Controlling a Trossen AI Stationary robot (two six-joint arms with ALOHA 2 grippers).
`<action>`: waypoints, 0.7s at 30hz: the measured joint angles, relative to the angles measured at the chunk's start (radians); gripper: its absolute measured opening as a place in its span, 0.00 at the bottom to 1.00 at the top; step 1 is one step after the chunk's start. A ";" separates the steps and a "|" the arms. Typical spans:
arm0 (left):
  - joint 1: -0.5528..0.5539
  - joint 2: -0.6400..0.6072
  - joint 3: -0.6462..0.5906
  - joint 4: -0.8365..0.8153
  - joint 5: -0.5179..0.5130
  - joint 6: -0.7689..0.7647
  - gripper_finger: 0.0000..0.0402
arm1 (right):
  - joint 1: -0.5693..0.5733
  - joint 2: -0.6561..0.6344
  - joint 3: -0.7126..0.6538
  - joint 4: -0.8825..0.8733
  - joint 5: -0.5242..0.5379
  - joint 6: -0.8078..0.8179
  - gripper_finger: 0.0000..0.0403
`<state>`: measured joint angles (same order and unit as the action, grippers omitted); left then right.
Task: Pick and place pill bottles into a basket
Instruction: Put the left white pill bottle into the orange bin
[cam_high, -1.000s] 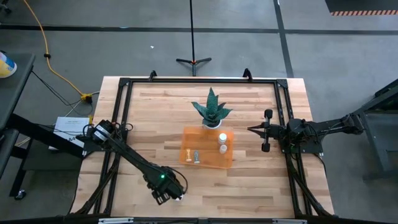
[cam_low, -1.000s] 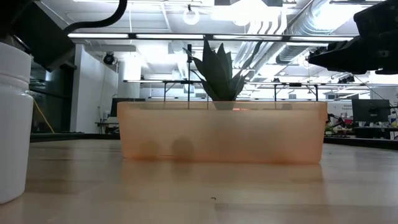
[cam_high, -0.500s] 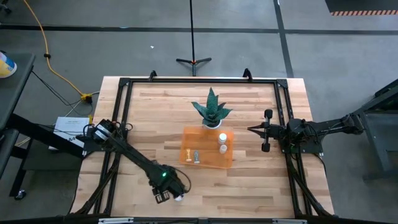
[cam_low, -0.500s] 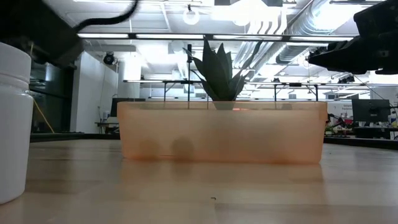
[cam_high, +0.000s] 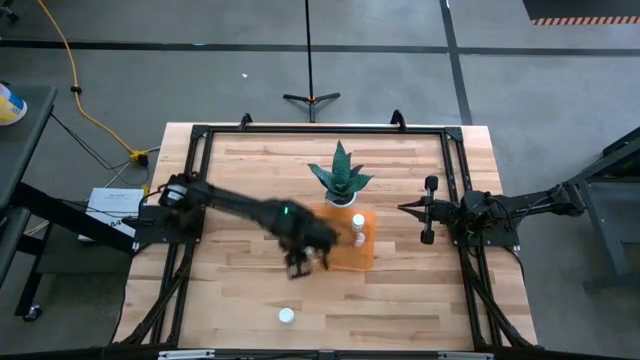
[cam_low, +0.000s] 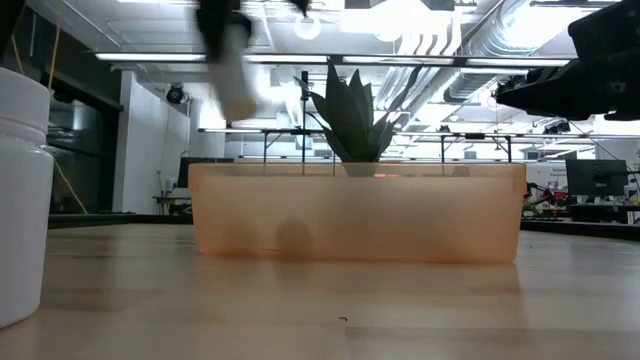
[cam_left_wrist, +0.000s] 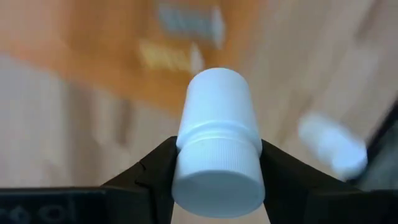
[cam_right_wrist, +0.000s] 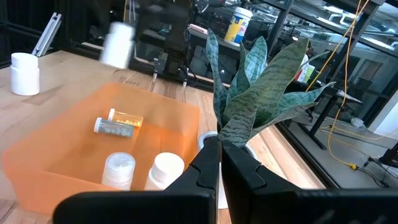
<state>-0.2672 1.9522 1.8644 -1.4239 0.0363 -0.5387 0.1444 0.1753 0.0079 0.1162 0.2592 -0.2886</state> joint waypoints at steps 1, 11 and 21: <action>0.025 0.000 0.023 0.019 -0.043 0.018 0.54 | 0.000 0.000 0.000 0.000 0.000 0.000 0.02; 0.231 0.069 0.037 0.178 -0.073 0.264 0.54 | 0.000 0.000 0.000 -0.007 0.000 0.000 0.02; 0.260 0.199 0.037 0.141 -0.025 0.336 0.54 | 0.000 0.001 0.000 -0.007 0.000 -0.004 0.02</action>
<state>-0.0067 2.1512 1.9018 -1.2827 0.0109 -0.2025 0.1448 0.1764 0.0078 0.1088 0.2592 -0.2923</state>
